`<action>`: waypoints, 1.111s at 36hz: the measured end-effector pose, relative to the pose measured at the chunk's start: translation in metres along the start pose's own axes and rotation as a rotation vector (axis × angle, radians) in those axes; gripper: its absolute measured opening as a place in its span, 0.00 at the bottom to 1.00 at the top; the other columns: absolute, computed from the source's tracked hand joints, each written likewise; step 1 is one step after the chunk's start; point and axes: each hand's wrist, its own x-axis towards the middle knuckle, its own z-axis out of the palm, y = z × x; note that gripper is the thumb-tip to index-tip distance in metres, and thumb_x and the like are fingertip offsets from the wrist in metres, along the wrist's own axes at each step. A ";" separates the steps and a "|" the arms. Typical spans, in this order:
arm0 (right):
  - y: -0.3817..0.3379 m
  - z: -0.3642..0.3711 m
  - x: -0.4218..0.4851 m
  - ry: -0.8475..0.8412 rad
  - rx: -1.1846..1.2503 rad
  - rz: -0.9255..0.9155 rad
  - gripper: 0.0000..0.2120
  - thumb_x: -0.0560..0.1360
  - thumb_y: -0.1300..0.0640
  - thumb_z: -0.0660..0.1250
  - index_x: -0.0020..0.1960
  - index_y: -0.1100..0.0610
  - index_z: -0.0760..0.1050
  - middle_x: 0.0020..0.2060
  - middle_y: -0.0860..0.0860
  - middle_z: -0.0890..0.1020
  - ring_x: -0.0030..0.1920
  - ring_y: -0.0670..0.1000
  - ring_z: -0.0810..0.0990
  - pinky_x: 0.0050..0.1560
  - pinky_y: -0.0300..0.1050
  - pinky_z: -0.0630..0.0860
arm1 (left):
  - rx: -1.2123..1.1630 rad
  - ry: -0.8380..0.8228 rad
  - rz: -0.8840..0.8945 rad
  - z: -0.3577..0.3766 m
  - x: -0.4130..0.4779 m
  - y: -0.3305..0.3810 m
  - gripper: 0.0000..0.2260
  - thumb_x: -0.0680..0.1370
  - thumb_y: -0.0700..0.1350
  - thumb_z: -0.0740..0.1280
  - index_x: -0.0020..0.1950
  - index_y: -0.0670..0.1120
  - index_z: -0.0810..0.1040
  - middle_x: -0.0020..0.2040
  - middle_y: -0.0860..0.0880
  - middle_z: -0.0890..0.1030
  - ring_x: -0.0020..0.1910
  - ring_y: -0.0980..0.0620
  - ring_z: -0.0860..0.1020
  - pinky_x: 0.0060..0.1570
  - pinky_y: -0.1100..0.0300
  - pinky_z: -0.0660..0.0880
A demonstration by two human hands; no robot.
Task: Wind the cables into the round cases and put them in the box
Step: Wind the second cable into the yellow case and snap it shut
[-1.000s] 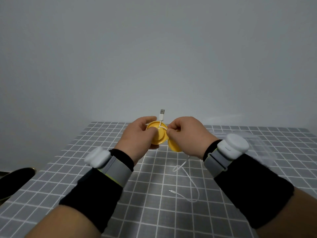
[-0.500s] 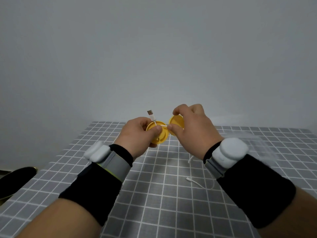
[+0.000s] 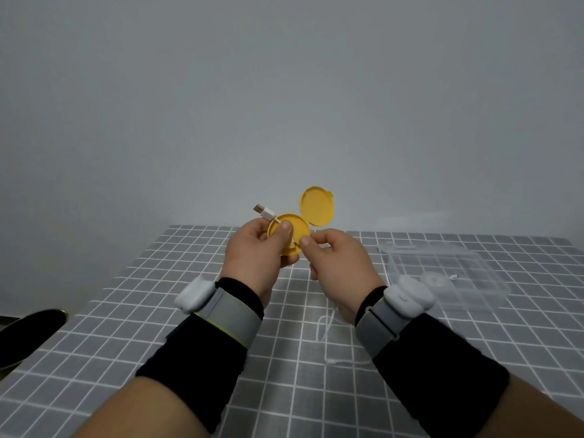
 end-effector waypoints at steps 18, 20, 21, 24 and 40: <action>-0.007 0.008 0.008 0.143 0.139 -0.024 0.10 0.76 0.50 0.71 0.52 0.55 0.81 0.42 0.48 0.85 0.44 0.46 0.83 0.46 0.40 0.77 | -0.250 0.002 -0.178 0.013 -0.002 -0.007 0.05 0.79 0.48 0.69 0.46 0.49 0.79 0.44 0.52 0.85 0.50 0.53 0.80 0.56 0.55 0.70; -0.010 0.004 0.009 0.128 0.108 -0.054 0.08 0.76 0.50 0.71 0.50 0.55 0.81 0.40 0.49 0.85 0.40 0.46 0.82 0.44 0.41 0.78 | -0.223 -0.047 -0.226 0.008 0.000 -0.004 0.06 0.78 0.50 0.69 0.45 0.50 0.77 0.46 0.52 0.85 0.53 0.51 0.80 0.57 0.52 0.68; -0.012 0.001 0.010 0.118 0.093 -0.068 0.08 0.76 0.51 0.71 0.50 0.55 0.81 0.38 0.48 0.84 0.38 0.46 0.81 0.43 0.41 0.77 | -0.223 -0.074 -0.252 0.005 0.001 -0.003 0.06 0.78 0.50 0.69 0.45 0.50 0.77 0.46 0.52 0.85 0.52 0.51 0.80 0.57 0.51 0.68; -0.015 -0.007 0.014 0.085 0.068 -0.102 0.06 0.75 0.52 0.72 0.47 0.55 0.81 0.29 0.44 0.78 0.30 0.44 0.75 0.37 0.42 0.73 | -0.233 -0.159 -0.308 -0.005 0.004 0.002 0.04 0.78 0.50 0.69 0.49 0.52 0.78 0.50 0.51 0.85 0.52 0.51 0.81 0.55 0.52 0.69; -0.037 -0.043 0.020 -0.248 -0.130 -0.200 0.06 0.76 0.56 0.72 0.49 0.59 0.82 0.23 0.41 0.75 0.21 0.40 0.70 0.24 0.29 0.64 | 0.360 -0.483 -0.007 -0.030 0.007 0.035 0.07 0.78 0.42 0.70 0.53 0.39 0.81 0.41 0.43 0.85 0.38 0.50 0.83 0.36 0.60 0.78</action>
